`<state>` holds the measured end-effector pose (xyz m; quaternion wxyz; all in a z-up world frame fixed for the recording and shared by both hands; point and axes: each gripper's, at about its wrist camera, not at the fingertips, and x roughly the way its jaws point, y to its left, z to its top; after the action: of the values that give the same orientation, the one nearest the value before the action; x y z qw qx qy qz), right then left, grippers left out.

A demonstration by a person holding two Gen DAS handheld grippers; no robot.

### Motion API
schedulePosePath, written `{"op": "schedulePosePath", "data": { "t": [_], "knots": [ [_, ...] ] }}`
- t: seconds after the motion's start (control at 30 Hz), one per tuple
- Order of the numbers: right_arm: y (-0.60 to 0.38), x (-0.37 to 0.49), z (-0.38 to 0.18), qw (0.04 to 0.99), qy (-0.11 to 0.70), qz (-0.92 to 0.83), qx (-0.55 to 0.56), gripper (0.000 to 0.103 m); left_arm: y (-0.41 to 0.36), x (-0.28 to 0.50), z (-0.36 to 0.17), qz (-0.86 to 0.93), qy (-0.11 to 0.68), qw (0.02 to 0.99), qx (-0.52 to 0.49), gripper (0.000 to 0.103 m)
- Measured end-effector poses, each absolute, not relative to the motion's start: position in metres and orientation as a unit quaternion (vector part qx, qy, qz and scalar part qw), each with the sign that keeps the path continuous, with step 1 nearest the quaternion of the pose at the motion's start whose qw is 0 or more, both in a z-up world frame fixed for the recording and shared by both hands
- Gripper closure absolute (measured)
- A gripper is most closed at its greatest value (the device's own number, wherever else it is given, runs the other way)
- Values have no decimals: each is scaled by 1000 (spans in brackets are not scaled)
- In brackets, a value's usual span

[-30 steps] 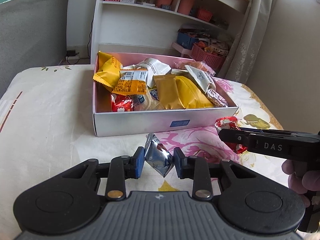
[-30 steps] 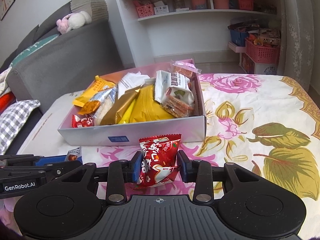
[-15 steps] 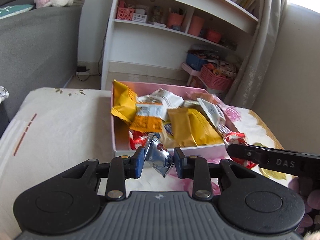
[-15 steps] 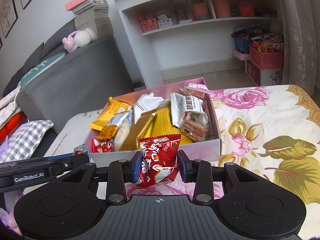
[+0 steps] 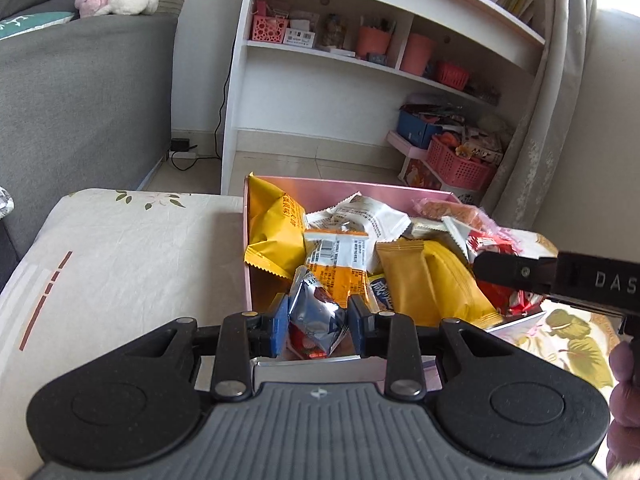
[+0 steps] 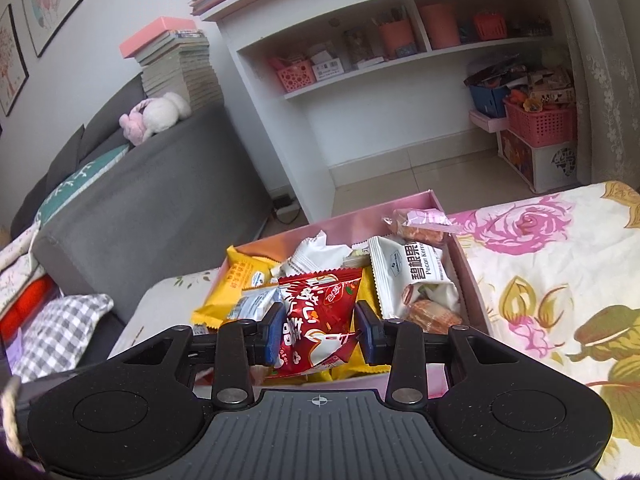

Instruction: Organize snacks

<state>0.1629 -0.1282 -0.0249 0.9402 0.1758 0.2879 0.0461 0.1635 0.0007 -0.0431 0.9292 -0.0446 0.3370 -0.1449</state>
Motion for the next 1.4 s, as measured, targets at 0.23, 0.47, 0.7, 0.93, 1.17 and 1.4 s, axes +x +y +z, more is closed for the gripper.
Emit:
{"op": "schedulePosePath", "data": {
  "t": [0.23, 0.47, 0.7, 0.93, 1.17, 1.4],
  "knots": [
    [-127, 182, -39, 938, 298, 44, 173, 66, -2, 164, -46, -149, 326, 933, -11, 72],
    [-128, 185, -43, 940, 292, 48, 168, 64, -1, 163, -47, -163, 316, 935, -11, 68],
    [-132, 182, -39, 938, 296, 62, 169, 42, -5, 159, -48, -170, 315, 934, 3, 57],
    [-131, 172, -25, 943, 283, 68, 162, 27, -2, 156, -43, -171, 317, 933, -2, 33],
    [-141, 145, -4, 951, 264, 51, 155, 15, -4, 141, -31, -164, 340, 926, -21, 9],
    [-152, 118, 9, 943, 288, 9, 164, 5, -10, 122, -17, -140, 376, 916, -22, 0]
  ]
}}
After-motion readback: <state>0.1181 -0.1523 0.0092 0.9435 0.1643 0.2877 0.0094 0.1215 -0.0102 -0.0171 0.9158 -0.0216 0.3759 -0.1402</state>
